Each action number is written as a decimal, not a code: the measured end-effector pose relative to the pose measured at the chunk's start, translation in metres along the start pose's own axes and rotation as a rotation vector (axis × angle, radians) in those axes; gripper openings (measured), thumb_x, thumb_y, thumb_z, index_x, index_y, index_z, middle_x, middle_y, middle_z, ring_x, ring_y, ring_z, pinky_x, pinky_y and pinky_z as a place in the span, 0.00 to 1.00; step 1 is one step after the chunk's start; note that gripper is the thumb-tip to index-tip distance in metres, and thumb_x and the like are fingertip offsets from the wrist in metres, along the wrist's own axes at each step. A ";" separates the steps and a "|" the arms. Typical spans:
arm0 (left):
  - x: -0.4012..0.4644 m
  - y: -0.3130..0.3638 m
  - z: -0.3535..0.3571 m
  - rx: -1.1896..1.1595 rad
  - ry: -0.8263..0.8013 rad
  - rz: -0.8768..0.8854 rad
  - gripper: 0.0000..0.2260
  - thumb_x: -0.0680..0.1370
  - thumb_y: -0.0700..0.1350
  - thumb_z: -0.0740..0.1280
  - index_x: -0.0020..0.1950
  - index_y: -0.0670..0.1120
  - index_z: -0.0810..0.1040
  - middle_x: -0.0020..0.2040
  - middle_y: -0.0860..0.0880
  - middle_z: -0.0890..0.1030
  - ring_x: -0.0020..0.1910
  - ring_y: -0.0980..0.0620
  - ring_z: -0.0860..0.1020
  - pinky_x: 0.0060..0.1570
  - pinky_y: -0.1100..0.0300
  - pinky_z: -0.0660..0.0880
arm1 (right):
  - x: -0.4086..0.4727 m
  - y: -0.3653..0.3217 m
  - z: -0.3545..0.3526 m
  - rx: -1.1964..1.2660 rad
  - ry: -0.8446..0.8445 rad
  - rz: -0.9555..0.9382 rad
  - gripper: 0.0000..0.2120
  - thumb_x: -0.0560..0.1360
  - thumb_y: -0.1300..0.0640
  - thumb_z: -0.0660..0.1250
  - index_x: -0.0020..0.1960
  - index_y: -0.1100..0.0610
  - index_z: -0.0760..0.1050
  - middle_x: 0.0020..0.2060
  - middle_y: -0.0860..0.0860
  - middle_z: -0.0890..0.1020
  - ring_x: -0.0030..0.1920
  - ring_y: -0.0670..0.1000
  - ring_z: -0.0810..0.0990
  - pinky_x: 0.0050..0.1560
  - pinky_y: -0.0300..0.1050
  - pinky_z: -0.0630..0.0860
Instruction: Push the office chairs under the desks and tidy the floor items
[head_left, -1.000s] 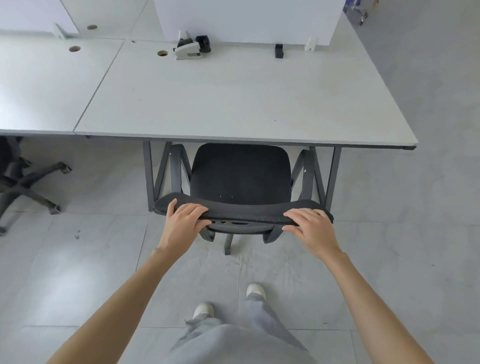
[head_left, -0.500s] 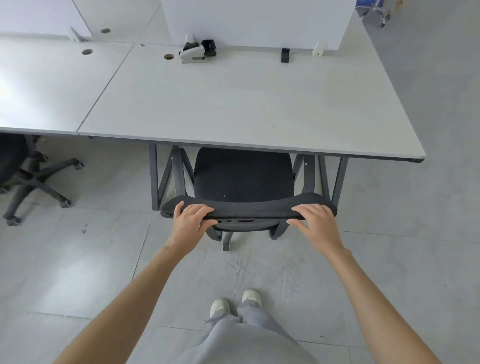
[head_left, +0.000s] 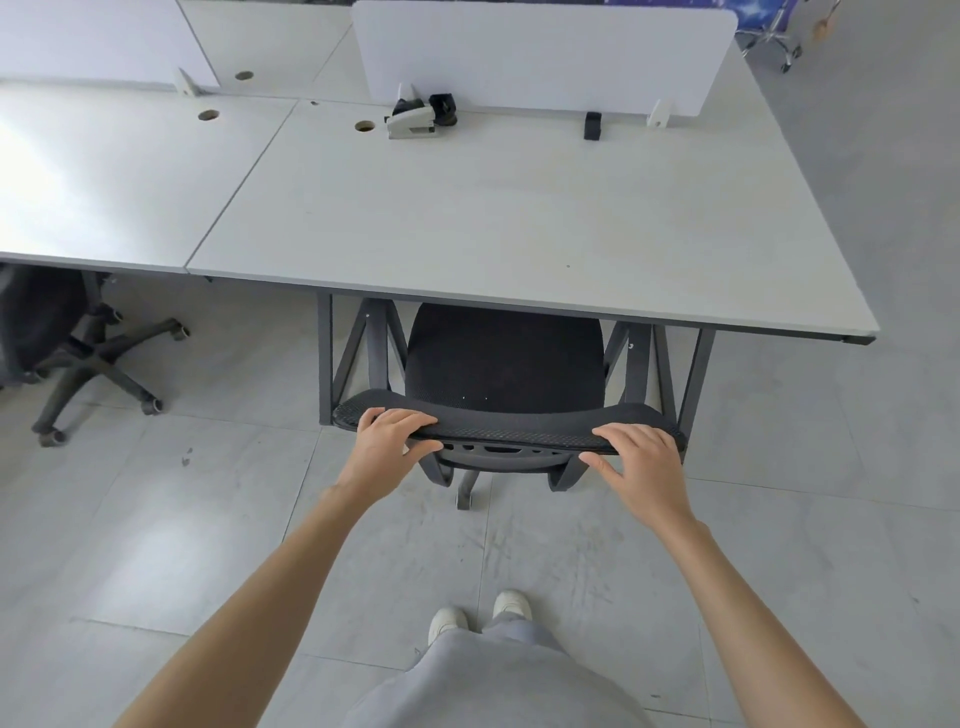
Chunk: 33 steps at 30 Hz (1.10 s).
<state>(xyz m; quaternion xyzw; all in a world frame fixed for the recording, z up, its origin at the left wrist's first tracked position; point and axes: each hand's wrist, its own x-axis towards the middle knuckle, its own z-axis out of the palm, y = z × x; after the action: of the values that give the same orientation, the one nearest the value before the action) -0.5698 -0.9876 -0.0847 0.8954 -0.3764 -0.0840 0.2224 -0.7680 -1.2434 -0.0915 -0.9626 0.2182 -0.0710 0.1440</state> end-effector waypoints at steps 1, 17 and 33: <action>0.000 0.002 -0.003 -0.011 -0.011 0.001 0.15 0.76 0.49 0.66 0.60 0.45 0.77 0.59 0.48 0.79 0.61 0.48 0.73 0.66 0.55 0.56 | 0.001 -0.001 -0.002 0.002 -0.024 -0.008 0.31 0.73 0.33 0.50 0.52 0.56 0.80 0.49 0.50 0.84 0.52 0.54 0.80 0.55 0.51 0.72; -0.225 -0.037 -0.020 -0.911 0.428 -0.918 0.10 0.79 0.41 0.59 0.56 0.53 0.75 0.47 0.64 0.82 0.49 0.59 0.80 0.50 0.66 0.75 | -0.017 -0.237 0.068 0.945 -0.705 0.127 0.14 0.78 0.64 0.59 0.62 0.57 0.72 0.57 0.50 0.78 0.59 0.46 0.76 0.53 0.25 0.71; -0.253 -0.237 -0.129 -0.954 0.868 -1.076 0.12 0.79 0.40 0.60 0.60 0.51 0.73 0.49 0.54 0.82 0.48 0.60 0.80 0.49 0.70 0.74 | 0.087 -0.452 0.185 0.718 -1.020 -0.125 0.13 0.76 0.67 0.60 0.56 0.54 0.74 0.52 0.52 0.81 0.54 0.48 0.79 0.52 0.31 0.74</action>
<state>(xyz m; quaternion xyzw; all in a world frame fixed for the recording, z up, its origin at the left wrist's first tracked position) -0.5556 -0.6179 -0.0838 0.7155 0.2969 0.0231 0.6319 -0.4729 -0.8453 -0.1214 -0.7779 0.0279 0.3205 0.5399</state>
